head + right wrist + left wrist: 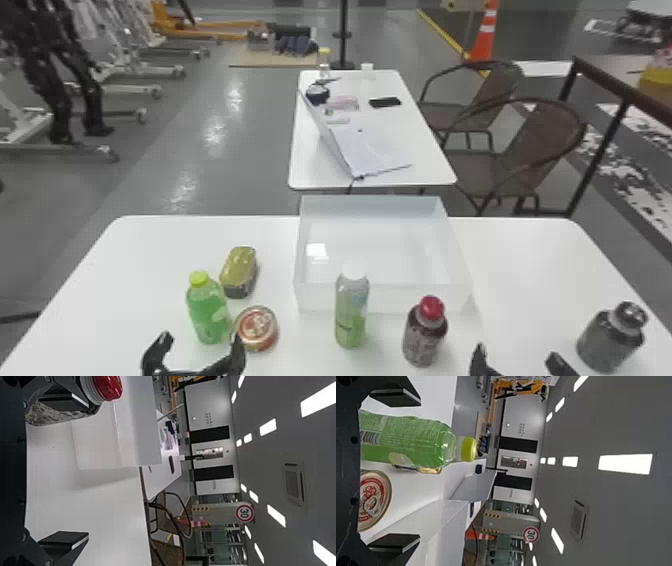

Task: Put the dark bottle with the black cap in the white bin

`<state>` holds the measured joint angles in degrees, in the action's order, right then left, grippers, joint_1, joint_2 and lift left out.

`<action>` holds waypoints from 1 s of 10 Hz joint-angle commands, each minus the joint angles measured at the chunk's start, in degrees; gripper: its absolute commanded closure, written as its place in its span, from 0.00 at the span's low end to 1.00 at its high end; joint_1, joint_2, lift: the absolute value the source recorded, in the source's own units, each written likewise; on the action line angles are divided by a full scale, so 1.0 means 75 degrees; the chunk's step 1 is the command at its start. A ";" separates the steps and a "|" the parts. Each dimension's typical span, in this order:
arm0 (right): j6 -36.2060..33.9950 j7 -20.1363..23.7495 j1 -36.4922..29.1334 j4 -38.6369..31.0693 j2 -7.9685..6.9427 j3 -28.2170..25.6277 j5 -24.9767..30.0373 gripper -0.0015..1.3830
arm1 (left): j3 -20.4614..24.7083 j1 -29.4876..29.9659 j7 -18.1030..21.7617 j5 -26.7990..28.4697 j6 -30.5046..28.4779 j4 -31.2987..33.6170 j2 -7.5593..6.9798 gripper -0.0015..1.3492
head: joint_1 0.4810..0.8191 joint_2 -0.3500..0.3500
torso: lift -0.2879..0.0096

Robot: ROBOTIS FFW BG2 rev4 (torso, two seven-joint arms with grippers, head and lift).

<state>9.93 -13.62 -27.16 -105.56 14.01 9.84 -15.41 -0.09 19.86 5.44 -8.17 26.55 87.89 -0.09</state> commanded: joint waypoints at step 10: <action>0.1043 -0.1207 0.0105 0.0961 -0.0509 -0.0035 -0.0289 0.10 | 0.0023 0.0012 0.0001 -0.0012 0.0046 0.0000 0.0031 0.08 | 0.20 0.50 | 0.63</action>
<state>16.73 -22.69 -26.71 -99.60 11.08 9.72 -17.21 0.05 19.95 5.45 -8.21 26.78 87.89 -0.09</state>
